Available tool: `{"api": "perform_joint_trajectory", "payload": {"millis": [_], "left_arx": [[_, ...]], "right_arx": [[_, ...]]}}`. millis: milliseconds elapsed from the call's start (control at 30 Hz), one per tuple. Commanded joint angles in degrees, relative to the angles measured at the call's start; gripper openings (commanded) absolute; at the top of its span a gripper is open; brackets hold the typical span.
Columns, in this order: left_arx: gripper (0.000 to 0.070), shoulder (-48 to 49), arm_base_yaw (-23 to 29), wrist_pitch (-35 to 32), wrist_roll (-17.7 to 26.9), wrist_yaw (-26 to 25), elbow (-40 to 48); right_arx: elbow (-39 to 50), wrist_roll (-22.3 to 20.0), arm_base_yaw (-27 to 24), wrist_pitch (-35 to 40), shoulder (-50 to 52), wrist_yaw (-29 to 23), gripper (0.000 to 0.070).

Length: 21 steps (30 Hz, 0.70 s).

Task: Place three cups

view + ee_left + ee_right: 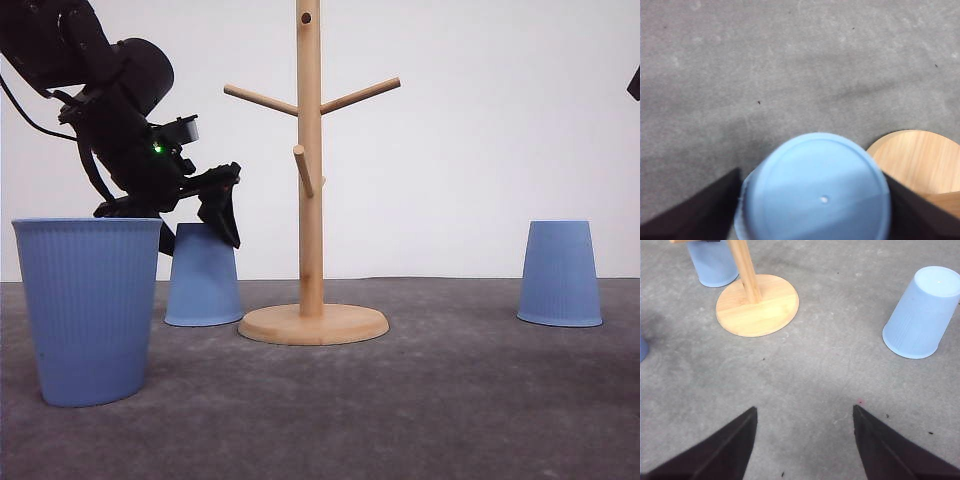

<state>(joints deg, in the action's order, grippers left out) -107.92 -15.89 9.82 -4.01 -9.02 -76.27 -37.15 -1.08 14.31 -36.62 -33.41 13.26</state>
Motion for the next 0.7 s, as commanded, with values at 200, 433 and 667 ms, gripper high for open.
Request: {"api": "perform_joint_trajectory", "payload": {"millis": [200, 433, 667], "left_arx": [[0.0348, -0.8, -0.3, 1.1, -0.1, -0.4, -1.3], [0.0348, 0.1, 0.4, 4.9, -1.0, -0.4, -2.8], [0.0348, 3.9, 3.5, 7.1, -4.7, -1.1, -3.2]], "right_arx": [[-1.1, 0.5, 0.2, 0.5, -0.2, -0.2, 0.0384], [-1.1, 0.5, 0.2, 0.5, -0.2, -0.2, 0.0384], [-1.1, 0.5, 0.2, 0.5, -0.2, -0.2, 0.0385]]}}
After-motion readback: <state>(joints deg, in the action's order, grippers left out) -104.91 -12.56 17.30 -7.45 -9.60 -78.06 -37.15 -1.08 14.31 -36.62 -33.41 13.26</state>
